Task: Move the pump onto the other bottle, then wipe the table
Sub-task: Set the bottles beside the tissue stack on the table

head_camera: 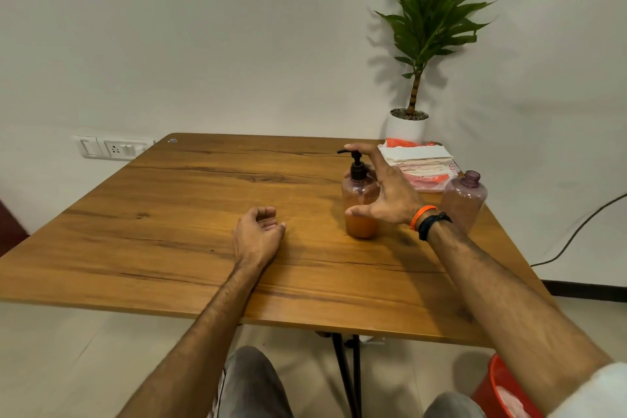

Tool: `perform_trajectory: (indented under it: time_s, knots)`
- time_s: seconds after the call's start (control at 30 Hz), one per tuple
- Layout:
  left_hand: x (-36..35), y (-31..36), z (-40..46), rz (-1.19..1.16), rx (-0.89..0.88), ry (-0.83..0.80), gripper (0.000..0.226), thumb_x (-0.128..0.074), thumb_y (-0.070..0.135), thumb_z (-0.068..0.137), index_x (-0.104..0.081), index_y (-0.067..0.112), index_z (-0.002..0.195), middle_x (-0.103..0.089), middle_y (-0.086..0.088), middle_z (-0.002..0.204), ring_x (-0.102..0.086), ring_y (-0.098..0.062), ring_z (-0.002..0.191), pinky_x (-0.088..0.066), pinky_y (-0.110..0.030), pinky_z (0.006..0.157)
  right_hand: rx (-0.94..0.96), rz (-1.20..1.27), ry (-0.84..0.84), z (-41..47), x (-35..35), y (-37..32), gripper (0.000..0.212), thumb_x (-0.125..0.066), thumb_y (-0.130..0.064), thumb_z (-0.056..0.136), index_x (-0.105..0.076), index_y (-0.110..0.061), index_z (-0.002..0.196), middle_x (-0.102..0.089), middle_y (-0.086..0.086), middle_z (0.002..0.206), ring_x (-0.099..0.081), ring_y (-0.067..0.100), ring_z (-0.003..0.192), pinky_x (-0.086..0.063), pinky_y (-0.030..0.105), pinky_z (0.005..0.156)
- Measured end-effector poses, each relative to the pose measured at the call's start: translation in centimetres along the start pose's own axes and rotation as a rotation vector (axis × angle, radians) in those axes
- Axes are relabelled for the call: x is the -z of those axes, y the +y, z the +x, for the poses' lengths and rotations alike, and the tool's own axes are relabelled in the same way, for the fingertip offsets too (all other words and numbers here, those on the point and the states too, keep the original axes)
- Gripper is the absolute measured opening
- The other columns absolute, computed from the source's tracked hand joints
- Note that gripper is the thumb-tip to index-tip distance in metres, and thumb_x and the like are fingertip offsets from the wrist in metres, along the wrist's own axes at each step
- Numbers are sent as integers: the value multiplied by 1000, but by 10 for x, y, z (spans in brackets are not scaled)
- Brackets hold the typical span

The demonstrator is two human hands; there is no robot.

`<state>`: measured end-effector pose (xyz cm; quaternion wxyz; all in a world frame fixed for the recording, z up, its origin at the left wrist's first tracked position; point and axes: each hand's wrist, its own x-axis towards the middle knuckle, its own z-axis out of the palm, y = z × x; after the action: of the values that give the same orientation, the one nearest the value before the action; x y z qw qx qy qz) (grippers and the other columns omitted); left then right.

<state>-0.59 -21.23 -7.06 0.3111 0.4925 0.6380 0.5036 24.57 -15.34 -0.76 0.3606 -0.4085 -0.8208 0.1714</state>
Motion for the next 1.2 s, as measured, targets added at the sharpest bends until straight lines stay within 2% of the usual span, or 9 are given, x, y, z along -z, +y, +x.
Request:
perform_trajectory:
  time_s: [0.2,0.33,0.37,0.47,0.53,0.67,0.8,0.97,1.2]
  knots:
    - [0,1,0,-6,1,0,38,-75,7,83,-63,7,120,-70,-8,113,-67,-14,98,-56,-35,94,-15,-21,-3,1,1,0,104,-92,-24,57,-26,-43,136,-65,-2,111,-64,15,98,-45,7,68]
    - [0,-1,-1,4,-15,6,38,-75,8,83,-64,7,119,-70,-8,111,-66,-13,96,-56,-34,93,-9,-22,-23,2,0,-3,106,-91,-26,58,-25,-45,137,-65,-1,113,-64,19,101,-51,21,79]
    - [0,-1,-1,6,-21,9,38,-75,7,83,-64,7,119,-70,-7,110,-66,-12,95,-56,-31,91,4,-33,-24,2,0,-3,107,-91,-26,58,-23,-48,138,-65,-1,113,-66,21,100,-51,17,77]
    - [0,-5,1,4,-21,17,37,-76,8,83,-64,9,118,-70,-5,108,-65,-8,90,-54,-25,85,22,-55,-12,3,-2,-3,112,-91,-27,58,-18,-56,138,-64,-4,110,-70,30,93,-43,0,55]
    - [0,-8,4,4,-21,11,36,-76,10,82,-64,12,116,-70,-2,107,-65,-3,88,-55,-21,82,19,-51,-6,2,-2,-2,112,-91,-27,58,-18,-54,139,-63,-8,108,-70,31,93,-42,0,52]
    - [-2,-11,4,13,-19,83,31,-78,12,79,-66,18,107,-71,4,99,-63,7,80,-46,0,60,16,-46,-19,1,-2,-3,112,-91,-25,59,-19,-49,141,-61,-11,107,-69,27,93,-44,4,55]
    - [-4,-9,3,34,0,107,31,-79,15,79,-66,16,107,-70,6,93,-63,6,77,-44,0,57,14,-50,-24,1,-1,-5,110,-92,-24,58,-23,-42,141,-65,-2,108,-69,23,93,-45,7,65]
    - [-5,-9,3,44,-5,107,32,-78,12,80,-65,12,109,-70,1,96,-60,7,76,-44,0,56,-13,-34,-14,0,0,-5,107,-93,-23,58,-24,-40,138,-65,-5,106,-69,20,89,-45,6,60]
    - [-5,-9,3,38,-7,115,32,-77,12,81,-66,12,111,-70,0,98,-62,2,78,-45,-8,66,-20,-23,-7,-1,0,-4,105,-93,-25,57,-25,-40,137,-65,-5,107,-67,16,91,-46,5,64]
